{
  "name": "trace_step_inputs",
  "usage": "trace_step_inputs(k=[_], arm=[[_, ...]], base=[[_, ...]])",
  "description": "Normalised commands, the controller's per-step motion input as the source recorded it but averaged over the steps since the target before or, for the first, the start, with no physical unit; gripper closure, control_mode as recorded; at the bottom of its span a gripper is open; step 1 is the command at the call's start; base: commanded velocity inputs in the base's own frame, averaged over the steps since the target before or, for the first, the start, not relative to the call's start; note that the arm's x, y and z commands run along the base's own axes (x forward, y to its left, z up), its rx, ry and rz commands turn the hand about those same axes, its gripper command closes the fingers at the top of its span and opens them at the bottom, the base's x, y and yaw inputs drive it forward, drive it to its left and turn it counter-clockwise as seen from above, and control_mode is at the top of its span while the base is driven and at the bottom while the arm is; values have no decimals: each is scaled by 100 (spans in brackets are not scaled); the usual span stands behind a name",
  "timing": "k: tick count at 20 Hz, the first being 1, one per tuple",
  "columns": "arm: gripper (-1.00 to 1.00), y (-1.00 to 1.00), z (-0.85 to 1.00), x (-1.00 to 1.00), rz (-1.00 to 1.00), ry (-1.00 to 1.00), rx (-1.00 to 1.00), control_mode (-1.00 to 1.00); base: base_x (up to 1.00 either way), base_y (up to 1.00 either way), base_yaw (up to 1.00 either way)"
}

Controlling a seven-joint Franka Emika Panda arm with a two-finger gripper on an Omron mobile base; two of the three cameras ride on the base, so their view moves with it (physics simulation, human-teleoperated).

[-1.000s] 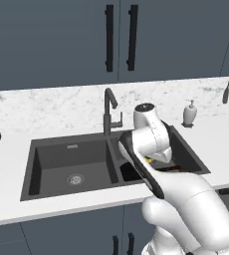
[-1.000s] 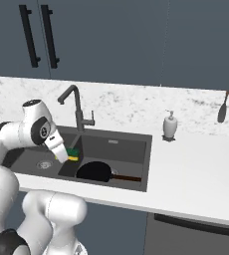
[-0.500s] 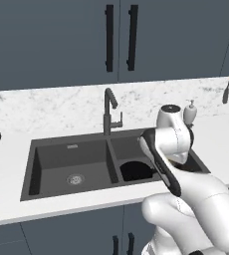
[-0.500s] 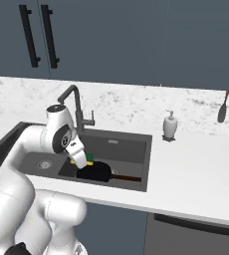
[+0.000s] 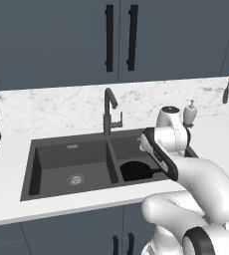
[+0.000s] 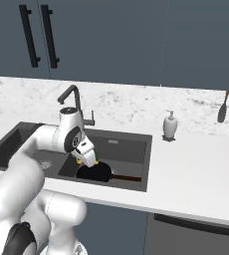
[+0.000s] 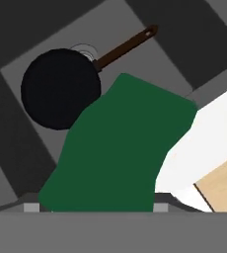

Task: Pick the pan and sponge and place them into the sink. Then turn on the water.

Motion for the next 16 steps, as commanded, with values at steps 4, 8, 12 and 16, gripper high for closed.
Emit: trace_step_inputs(k=[4, 8, 12, 16], arm=[[100, 0, -26, 47, 12, 13, 0, -100], [100, 0, -32, 43, 10, 11, 0, -100], [100, 0, -35, 34, 10, 7, 0, -100], [100, -3, -32, 26, 10, 4, 0, -100]], base=[[0, 0, 0], [0, 0, 0], [0, 0, 0], [0, 0, 0]])
